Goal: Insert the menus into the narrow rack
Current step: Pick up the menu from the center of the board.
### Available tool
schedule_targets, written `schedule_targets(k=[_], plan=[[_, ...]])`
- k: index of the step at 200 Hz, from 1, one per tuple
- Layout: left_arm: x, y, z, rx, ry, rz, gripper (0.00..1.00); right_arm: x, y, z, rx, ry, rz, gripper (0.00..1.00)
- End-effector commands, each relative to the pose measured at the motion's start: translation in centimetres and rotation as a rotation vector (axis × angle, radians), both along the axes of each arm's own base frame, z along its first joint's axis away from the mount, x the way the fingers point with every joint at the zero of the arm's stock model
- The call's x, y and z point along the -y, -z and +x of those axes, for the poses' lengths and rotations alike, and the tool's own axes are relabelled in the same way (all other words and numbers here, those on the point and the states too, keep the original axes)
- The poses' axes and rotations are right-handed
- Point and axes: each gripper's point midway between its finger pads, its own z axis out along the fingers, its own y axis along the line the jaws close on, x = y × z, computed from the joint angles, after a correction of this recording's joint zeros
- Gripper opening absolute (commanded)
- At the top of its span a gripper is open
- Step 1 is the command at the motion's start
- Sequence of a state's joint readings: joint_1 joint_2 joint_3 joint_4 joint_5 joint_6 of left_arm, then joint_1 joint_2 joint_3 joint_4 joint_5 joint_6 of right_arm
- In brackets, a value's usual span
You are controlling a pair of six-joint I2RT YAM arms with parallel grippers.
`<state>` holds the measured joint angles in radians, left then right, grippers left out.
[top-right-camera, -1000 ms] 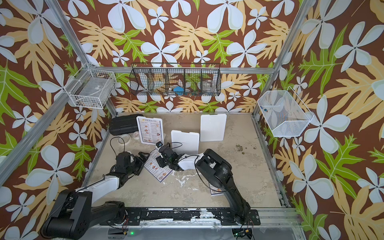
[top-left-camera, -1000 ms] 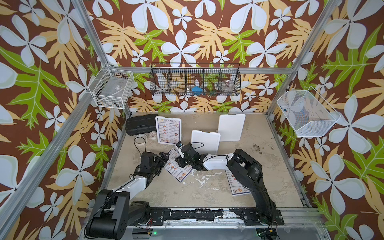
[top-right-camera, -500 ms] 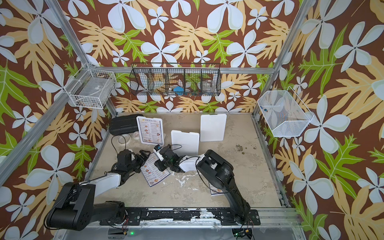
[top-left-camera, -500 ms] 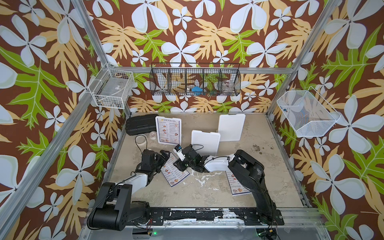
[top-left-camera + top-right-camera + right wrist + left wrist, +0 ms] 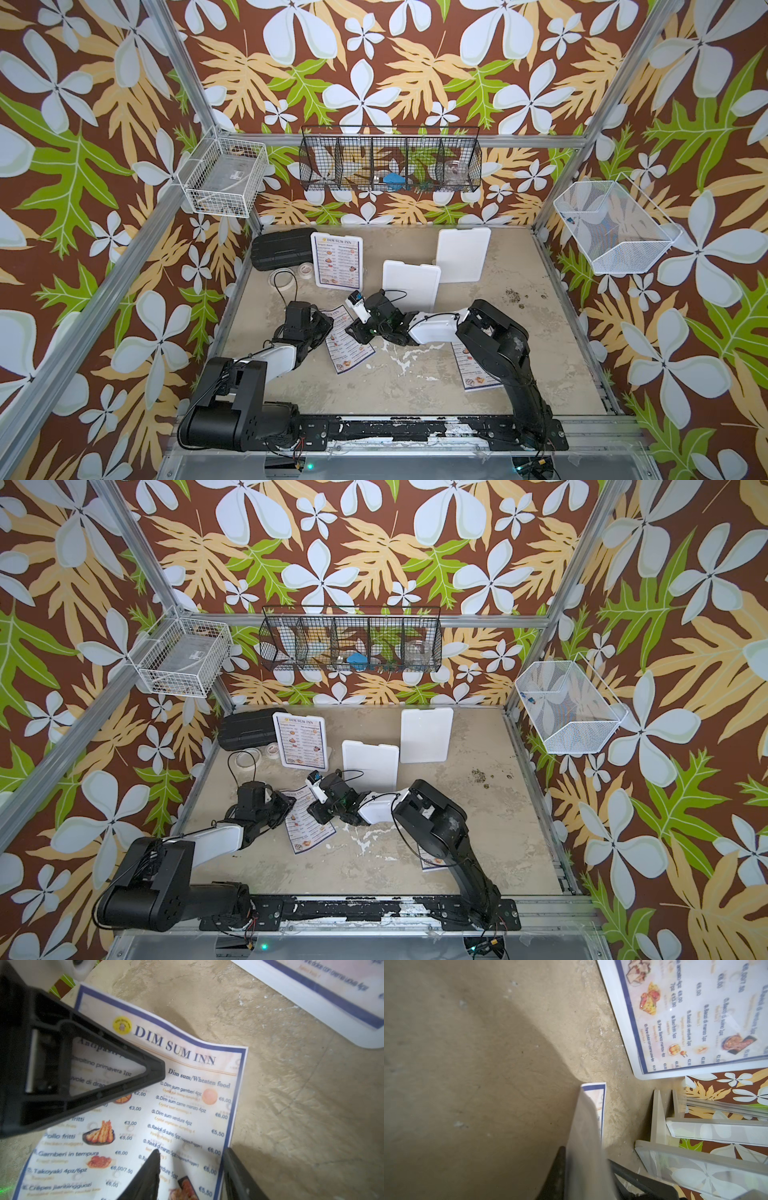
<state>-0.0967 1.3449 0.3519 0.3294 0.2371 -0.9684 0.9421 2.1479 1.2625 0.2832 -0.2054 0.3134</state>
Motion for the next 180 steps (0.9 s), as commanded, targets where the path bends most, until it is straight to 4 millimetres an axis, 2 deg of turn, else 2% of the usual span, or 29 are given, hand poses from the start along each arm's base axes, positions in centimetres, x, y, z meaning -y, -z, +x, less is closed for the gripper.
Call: schedule_targets(k=[1,48,76,100,115,143,180], plan=[[0.2,0.2,0.0,-0.015,0.029,0.021,0.00,0.8,0.9,-0.5,-0.033,0.012,-0.042,0.50],[0.7,-0.6,0.5,0.009,0.074,0.028,0.00,1.0,0.1,-0.5,-0.016,0.014,-0.032,0.50],[1.7,-2.4,1.0,0.086,0.158,0.025,0.00,1.4,-1.0,-0.6,0.008,0.013,-0.017,0.50],[2.2,-4.0,1.2,0.155,0.212,0.046,0.00,1.7,-2.7,-0.9,0.038,0.007,0.017,0.51],[2.5,-5.1,1.3,0.209,0.238,0.051,0.00,2.2,-4.5,-1.2,0.068,0.009,0.050,0.51],[3.7,-8.1,1.1,0.357,0.295,0.005,0.00,4.1,-8.9,-2.0,0.146,0.028,0.119,0.54],[5.2,-12.3,0.4,0.534,0.377,-0.044,0.00,8.7,-15.1,-3.8,0.278,0.074,0.237,0.64]])
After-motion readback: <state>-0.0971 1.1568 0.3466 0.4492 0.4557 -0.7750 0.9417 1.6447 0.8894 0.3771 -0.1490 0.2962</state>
